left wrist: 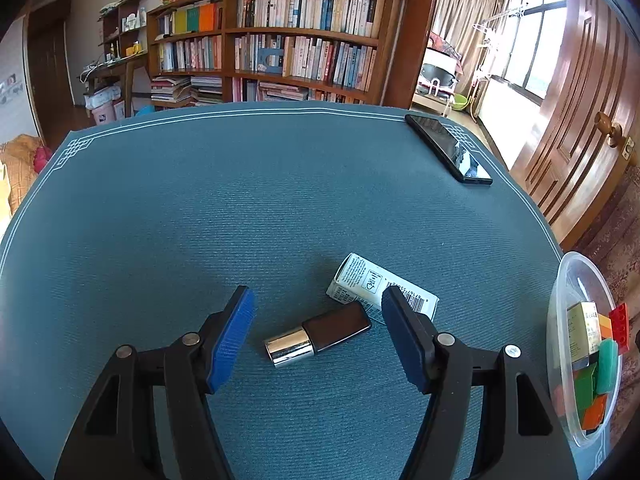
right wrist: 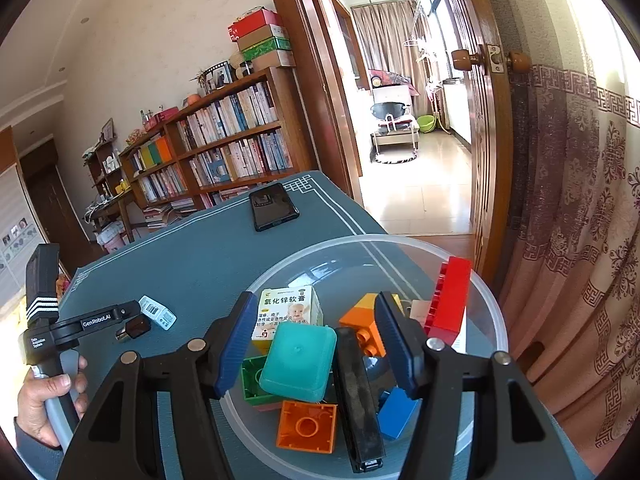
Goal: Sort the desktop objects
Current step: 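Withdraw both tools from the bowl back over the table, then grasp the dark lipstick bottle with the left tool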
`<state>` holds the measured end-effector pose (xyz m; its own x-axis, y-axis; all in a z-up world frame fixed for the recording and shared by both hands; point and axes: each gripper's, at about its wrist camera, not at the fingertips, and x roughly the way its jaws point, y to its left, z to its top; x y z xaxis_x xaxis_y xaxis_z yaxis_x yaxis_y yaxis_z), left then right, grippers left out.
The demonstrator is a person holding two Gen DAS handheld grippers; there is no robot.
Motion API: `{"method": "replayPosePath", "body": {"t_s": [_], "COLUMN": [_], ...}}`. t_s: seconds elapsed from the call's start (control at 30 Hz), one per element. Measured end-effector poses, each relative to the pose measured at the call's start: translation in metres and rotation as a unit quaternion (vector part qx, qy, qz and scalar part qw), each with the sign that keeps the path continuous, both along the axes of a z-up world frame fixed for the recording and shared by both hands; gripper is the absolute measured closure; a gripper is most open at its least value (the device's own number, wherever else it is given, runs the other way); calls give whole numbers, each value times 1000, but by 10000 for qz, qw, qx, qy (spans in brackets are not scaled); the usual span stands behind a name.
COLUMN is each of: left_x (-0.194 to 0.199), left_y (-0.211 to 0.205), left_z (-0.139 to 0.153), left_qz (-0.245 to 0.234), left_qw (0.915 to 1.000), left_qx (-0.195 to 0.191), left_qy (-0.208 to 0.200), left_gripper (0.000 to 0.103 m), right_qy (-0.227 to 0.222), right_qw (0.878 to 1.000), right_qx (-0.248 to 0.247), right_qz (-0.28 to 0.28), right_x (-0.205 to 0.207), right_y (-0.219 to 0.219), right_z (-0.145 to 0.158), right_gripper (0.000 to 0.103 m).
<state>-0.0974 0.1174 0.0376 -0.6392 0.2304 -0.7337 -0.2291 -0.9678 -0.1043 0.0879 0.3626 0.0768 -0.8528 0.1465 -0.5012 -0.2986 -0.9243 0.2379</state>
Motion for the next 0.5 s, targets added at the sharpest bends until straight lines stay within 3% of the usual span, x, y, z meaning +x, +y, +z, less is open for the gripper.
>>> {"method": "replayPosePath", "body": {"t_s": [0.5], "left_x": [-1], "left_y": [-5], "left_z": [-6], "left_qz": [-143], "left_qw": [9999], "left_qx": [62], "left_qy": [40], "left_gripper": [33], "right_qy": [22], "right_qw": [9994], "right_qx": [50], "right_qz": [351], "right_x": [1], "right_y": [-18], "right_z": [2], "right_gripper": [36]}}
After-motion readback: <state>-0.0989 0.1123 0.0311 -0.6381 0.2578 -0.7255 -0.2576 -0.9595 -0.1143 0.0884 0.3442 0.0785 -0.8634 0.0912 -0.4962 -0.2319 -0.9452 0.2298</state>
